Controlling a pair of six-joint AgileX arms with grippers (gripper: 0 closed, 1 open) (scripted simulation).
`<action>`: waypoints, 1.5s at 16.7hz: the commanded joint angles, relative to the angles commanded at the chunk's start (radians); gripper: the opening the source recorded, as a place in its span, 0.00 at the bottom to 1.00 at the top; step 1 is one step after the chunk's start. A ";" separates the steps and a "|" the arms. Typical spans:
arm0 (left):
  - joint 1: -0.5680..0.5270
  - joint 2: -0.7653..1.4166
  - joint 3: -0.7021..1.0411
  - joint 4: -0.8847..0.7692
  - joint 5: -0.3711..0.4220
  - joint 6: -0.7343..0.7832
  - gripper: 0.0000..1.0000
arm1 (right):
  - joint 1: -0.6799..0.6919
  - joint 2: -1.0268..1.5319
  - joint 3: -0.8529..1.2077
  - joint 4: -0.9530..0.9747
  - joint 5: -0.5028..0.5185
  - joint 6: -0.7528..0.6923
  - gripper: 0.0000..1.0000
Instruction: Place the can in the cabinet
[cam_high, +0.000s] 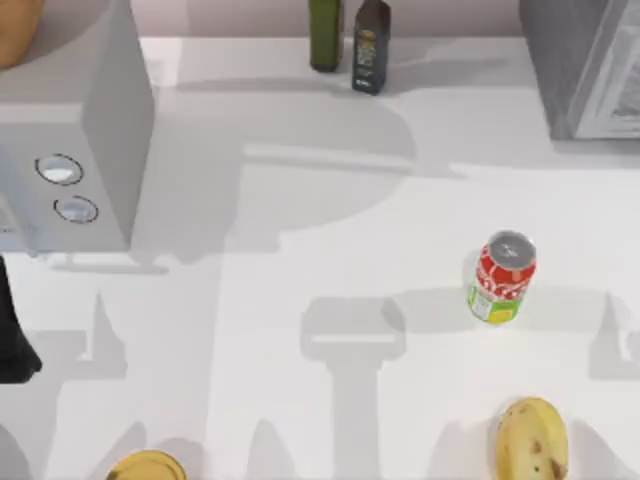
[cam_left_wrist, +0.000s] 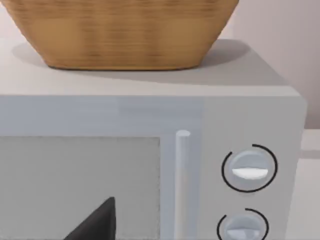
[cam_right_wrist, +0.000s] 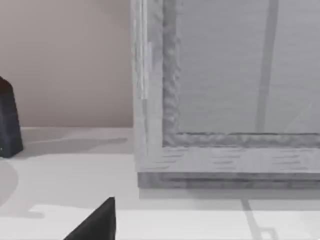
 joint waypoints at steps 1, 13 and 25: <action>0.000 0.000 0.000 0.000 0.000 0.000 1.00 | 0.000 0.000 0.000 0.000 0.000 0.000 1.00; 0.000 0.000 0.000 0.000 0.000 0.000 1.00 | 0.336 0.681 0.075 0.415 0.324 0.113 1.00; 0.000 0.000 0.000 0.000 0.000 0.000 1.00 | 0.813 1.795 0.267 1.082 0.784 0.323 1.00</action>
